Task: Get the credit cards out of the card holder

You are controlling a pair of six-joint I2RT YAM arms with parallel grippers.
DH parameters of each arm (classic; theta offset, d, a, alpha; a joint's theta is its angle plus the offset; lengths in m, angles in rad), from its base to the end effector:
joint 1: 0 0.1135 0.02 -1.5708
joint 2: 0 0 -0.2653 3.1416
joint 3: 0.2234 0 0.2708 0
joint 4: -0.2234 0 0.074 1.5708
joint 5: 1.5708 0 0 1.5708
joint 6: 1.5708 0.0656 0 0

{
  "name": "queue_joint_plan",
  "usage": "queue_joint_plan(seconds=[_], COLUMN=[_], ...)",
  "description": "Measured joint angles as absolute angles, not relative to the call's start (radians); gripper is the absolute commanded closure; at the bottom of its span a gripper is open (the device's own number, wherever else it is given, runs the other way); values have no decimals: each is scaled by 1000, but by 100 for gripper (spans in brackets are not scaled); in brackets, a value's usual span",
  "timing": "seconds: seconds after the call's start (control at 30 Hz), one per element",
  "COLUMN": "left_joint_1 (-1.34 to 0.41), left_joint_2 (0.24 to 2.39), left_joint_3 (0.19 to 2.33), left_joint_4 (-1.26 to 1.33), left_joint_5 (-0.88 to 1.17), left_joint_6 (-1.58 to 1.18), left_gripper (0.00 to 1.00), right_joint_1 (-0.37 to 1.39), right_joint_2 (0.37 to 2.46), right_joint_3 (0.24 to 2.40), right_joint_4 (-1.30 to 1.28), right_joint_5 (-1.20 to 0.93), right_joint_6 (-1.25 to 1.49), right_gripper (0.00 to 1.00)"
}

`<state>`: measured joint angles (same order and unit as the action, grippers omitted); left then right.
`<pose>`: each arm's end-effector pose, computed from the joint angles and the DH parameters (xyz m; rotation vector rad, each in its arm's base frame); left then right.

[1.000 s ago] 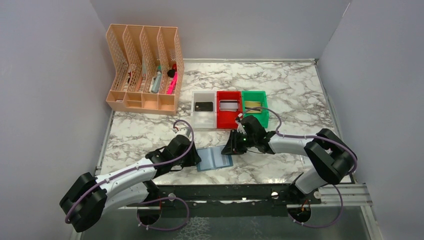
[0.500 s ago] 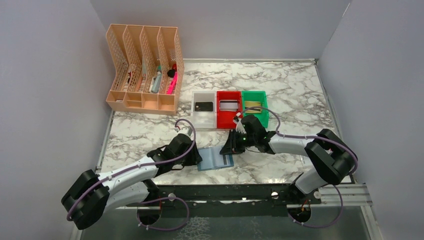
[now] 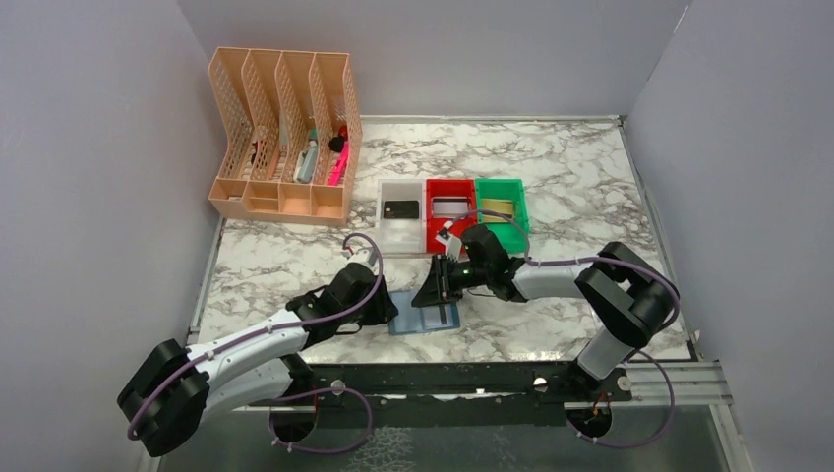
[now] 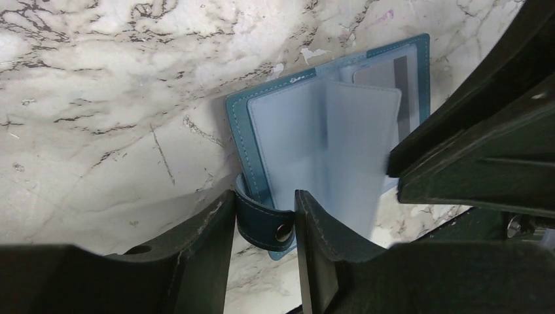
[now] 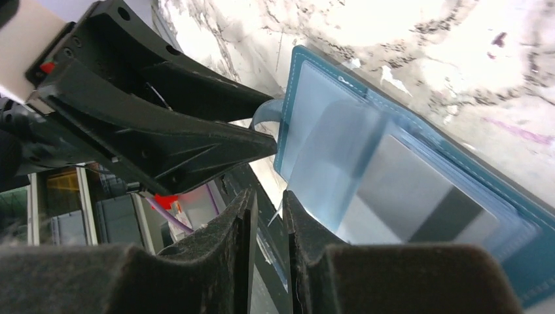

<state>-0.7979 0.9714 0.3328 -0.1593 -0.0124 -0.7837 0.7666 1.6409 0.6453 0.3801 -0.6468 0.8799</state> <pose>0.1511 -0.1538 0.1234 0.0114 2.4972 -0.7115 0.2144 0.2614 0.1163 -0.2920 2.5253 1.5215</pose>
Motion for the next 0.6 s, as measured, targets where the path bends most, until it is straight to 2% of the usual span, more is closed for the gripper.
queue_joint_plan(seconds=[0.6], left_joint_1=[-798], left_joint_2=[836], left_joint_3=[333], left_joint_4=[-235], left_joint_5=[-55], left_joint_6=[-800], left_gripper=[58], right_joint_1=[804], right_joint_2=[1794], right_joint_3=[690], right_joint_4=[387], right_joint_5=[-644], right_joint_6=[892], right_gripper=[71])
